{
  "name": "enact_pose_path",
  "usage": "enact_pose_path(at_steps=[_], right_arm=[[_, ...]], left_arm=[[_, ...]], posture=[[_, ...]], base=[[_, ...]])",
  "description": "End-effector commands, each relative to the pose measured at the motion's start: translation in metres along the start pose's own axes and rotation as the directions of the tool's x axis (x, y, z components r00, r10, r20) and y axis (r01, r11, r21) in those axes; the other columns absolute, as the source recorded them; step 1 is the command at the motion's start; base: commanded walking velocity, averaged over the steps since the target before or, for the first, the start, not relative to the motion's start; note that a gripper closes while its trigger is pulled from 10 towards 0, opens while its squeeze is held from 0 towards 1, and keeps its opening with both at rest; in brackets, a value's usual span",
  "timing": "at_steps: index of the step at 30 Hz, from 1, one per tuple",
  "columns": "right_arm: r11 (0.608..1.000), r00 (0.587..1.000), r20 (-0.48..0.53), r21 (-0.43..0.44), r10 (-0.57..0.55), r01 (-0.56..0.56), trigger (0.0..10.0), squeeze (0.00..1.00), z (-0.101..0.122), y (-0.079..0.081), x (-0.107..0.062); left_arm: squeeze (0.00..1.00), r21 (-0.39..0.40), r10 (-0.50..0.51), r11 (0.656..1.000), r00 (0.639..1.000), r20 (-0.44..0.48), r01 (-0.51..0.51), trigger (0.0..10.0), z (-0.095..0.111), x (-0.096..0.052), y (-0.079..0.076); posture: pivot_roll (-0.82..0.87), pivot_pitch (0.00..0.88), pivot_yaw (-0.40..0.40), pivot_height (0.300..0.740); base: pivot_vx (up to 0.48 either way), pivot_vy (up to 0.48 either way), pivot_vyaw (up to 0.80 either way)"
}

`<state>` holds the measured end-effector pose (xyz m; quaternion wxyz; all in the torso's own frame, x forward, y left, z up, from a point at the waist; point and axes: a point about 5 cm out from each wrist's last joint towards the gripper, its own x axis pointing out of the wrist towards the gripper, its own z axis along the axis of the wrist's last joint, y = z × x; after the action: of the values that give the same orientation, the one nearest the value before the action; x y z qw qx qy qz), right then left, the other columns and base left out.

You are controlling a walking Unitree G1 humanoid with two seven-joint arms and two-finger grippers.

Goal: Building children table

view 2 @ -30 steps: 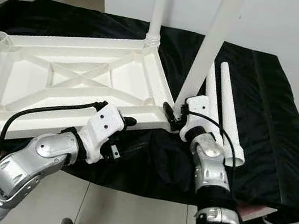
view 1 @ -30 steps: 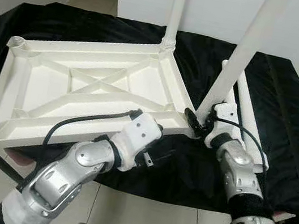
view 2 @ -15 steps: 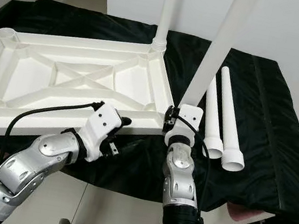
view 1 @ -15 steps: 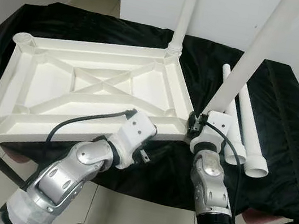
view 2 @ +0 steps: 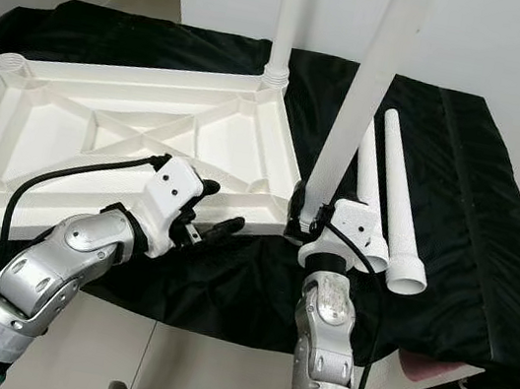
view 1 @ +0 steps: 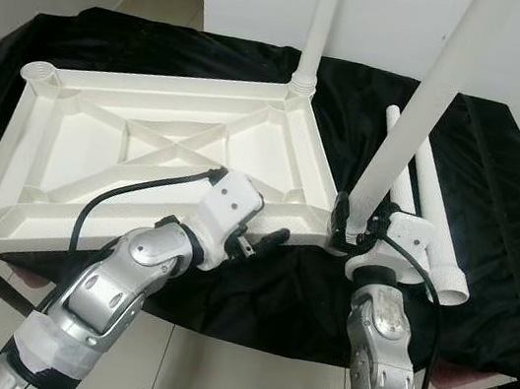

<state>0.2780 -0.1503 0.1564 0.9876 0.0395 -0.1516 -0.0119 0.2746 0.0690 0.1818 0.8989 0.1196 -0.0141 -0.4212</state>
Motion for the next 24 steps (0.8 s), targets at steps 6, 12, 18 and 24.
enact_pose_path(at_steps=[6,12,18,24], right_arm=[[0.999,0.999,-0.029,-0.002,0.044,-0.044,10.0,0.0,-0.004,-0.003,-0.032],[0.998,0.995,-0.073,-0.004,0.065,-0.065,10.0,0.0,-0.007,-0.009,-0.056],[0.987,0.98,-0.121,0.044,0.16,-0.156,3.0,0.0,-0.015,-0.003,-0.06],[0.963,0.953,-0.142,0.052,0.268,-0.263,0.2,0.0,-0.021,0.003,-0.048]], left_arm=[[0.0,0.03,0.055,0.998,0.998,-0.016,-0.054,10.0,-0.007,-0.009,0.01],[0.0,0.026,0.112,0.993,0.993,-0.024,-0.112,10.0,-0.009,-0.012,0.024],[0.0,0.021,0.163,0.987,0.986,-0.03,-0.162,10.0,-0.009,-0.014,0.032],[0.0,0.007,0.181,0.984,0.983,-0.013,-0.181,10.0,-0.004,-0.016,0.034]], posture=[[-0.17,0.109,0.065,0.74],[-0.18,0.129,0.071,0.74],[-0.16,0.126,0.074,0.74],[-0.15,0.112,0.072,0.74]], base=[[0.0,0.0,0.0],[0.0,0.0,0.0],[0.0,0.0,0.0],[0.0,0.0,0.0]])
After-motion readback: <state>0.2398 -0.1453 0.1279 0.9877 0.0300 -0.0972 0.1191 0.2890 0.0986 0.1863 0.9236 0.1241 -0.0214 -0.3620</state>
